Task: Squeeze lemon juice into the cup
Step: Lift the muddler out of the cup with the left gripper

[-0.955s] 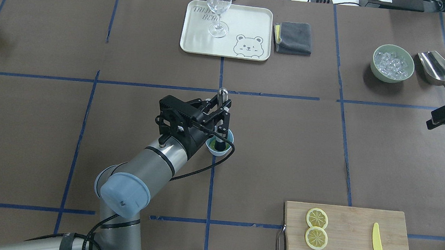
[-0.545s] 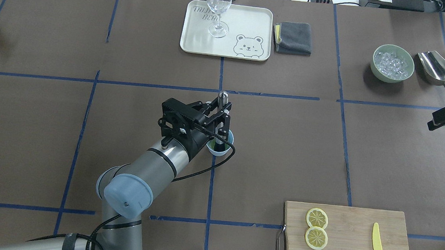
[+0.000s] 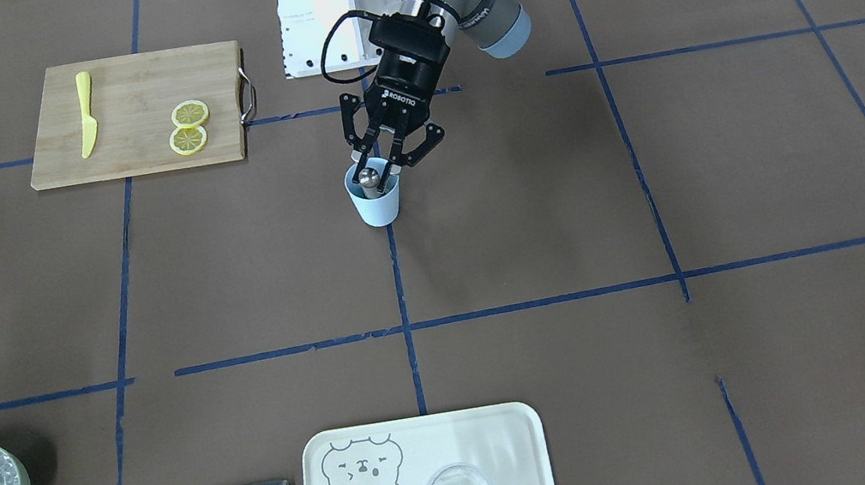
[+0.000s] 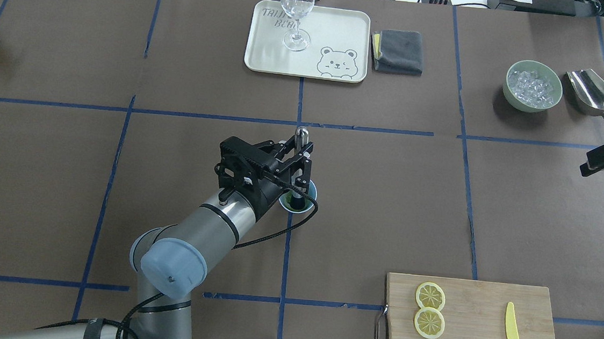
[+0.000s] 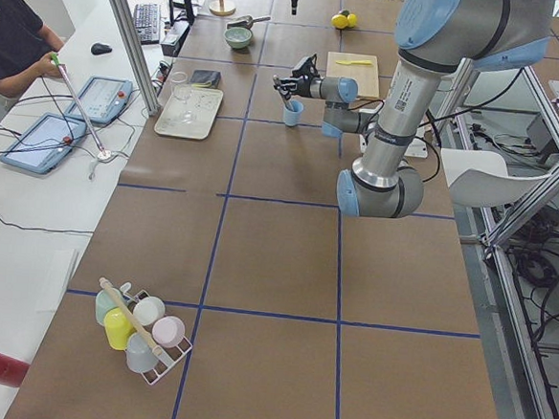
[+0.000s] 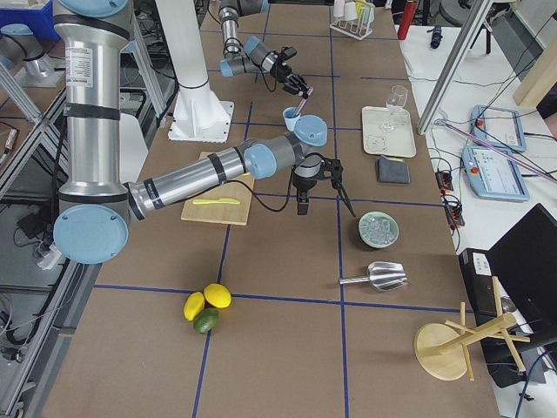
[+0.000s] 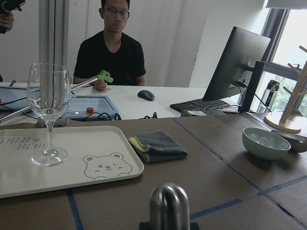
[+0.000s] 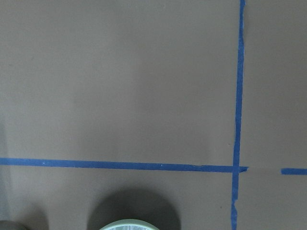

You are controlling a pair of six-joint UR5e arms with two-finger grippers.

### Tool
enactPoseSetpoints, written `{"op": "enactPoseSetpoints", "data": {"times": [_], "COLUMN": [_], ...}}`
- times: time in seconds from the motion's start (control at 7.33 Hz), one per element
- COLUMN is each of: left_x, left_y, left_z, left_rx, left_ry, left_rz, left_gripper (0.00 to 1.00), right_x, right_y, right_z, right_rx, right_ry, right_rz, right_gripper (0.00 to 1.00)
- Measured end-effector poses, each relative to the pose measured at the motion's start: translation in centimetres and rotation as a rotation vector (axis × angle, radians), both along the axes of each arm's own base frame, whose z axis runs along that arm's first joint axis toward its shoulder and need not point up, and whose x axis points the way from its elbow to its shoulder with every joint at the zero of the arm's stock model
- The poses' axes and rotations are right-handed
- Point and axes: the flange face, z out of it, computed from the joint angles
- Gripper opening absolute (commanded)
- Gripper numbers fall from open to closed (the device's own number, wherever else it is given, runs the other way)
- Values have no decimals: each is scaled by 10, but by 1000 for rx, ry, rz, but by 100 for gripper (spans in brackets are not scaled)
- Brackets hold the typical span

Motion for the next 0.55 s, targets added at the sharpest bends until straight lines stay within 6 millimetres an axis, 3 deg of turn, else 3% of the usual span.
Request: {"op": "enactPoseSetpoints", "data": {"times": [0.27,0.55], "left_x": [-42,-91], "left_y": [-2,-31], "left_z": [-38,-55], "left_rx": [81,132], "left_ry": [21,19], "left_rz": [-42,-122], "left_gripper": [0,0], "right_x": [2,10], "right_y": [0,0], "right_z": [-2,1], "right_rx": [-2,-5], "right_ry": [-10,-15], "right_rz": [1,10], "right_gripper": [100,100]}}
